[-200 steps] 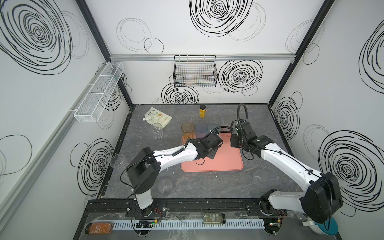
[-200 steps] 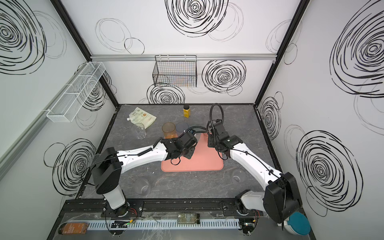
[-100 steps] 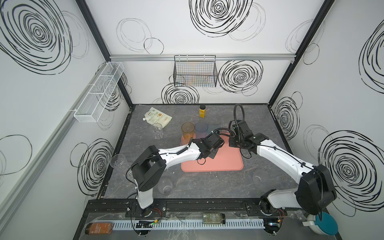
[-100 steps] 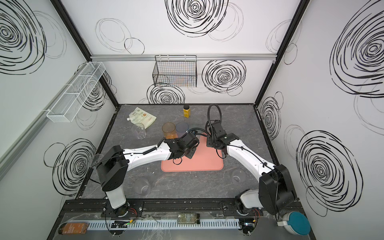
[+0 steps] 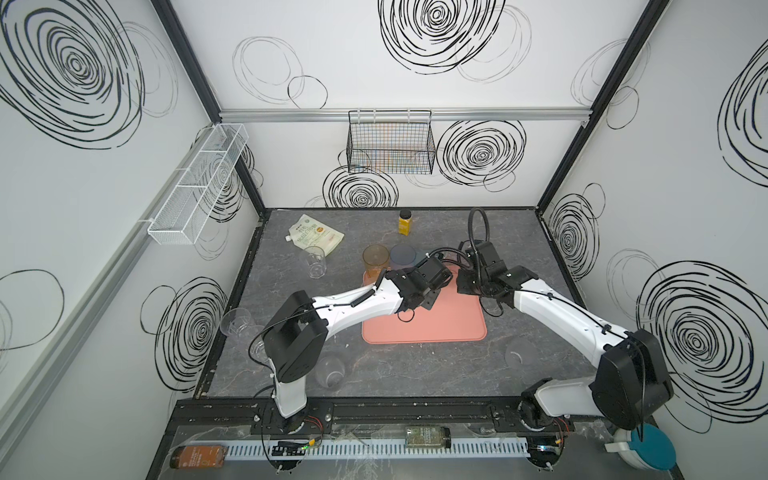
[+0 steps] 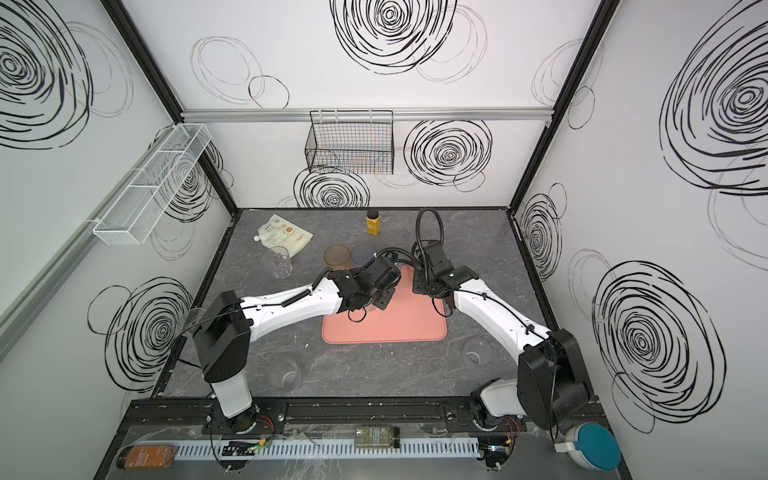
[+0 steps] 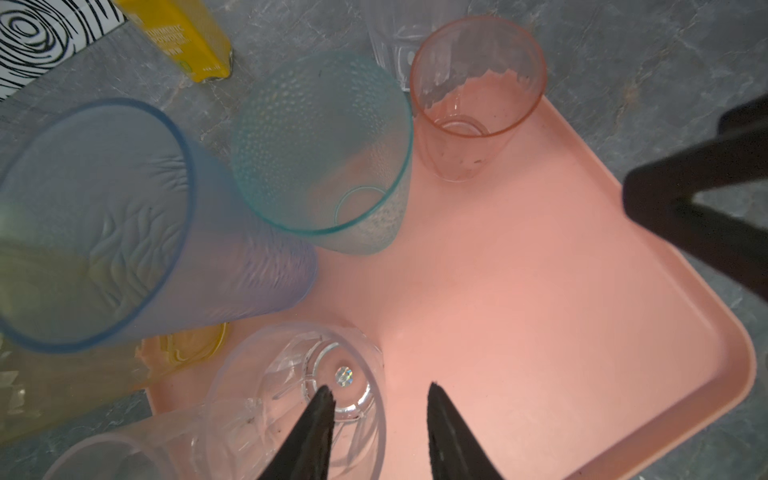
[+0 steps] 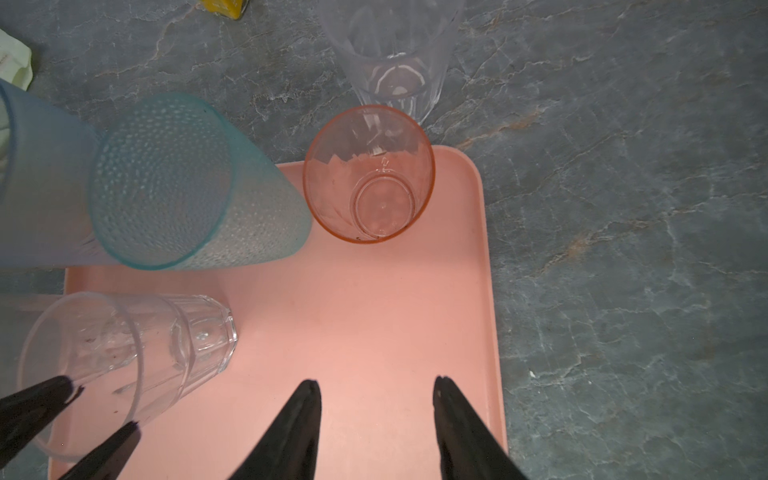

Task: Place the glasses into the tray
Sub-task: 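Set the clear cup on the tray, open the left gripper and withdraw, then grasp another clear cup with left gripper while right hovers over the tray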

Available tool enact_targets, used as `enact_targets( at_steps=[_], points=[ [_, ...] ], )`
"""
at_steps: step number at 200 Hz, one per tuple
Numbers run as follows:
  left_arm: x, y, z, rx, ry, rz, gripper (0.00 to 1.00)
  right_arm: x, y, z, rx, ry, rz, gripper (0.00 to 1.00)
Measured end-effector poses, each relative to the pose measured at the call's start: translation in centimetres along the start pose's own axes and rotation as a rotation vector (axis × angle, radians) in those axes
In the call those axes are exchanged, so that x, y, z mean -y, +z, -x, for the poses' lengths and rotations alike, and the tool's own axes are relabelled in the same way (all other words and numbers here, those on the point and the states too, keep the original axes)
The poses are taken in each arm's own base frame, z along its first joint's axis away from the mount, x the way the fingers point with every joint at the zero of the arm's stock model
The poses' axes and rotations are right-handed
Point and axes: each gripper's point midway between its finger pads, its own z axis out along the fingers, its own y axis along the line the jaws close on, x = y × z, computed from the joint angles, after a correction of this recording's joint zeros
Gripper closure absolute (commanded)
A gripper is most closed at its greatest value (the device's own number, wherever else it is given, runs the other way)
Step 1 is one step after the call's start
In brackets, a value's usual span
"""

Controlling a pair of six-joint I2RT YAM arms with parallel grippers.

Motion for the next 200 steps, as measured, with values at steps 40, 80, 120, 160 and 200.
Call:
enact_targets(
  at_steps=[40, 80, 120, 160, 200],
  points=[
    [-3.1, -6.3, 4.1, 0.176, -0.015, 0.041, 0.27, -1.5, -0.2, 0.5, -0.006, -0.002, 0.061, 0.51],
    [-14.6, -10.3, 4.7, 0.279, -0.172, 0.221, 0.17, -4.2, -0.5, 1.3, 0.001, -0.026, 0.150, 0.47],
    [-28.0, -9.8, -0.1, 0.242, -0.455, 0.388, 0.16, -11.8, -1.4, 4.6, 0.047, -0.134, 0.268, 0.41],
    [-36.4, -8.7, -6.1, 0.212, -0.751, 0.411, 0.21, -19.3, -1.8, 5.5, 0.070, -0.248, 0.370, 0.40],
    [-39.2, -5.8, -8.8, 0.151, -0.851, 0.387, 0.31, -23.0, -1.3, 2.9, 0.024, -0.331, 0.405, 0.40]
  ],
)
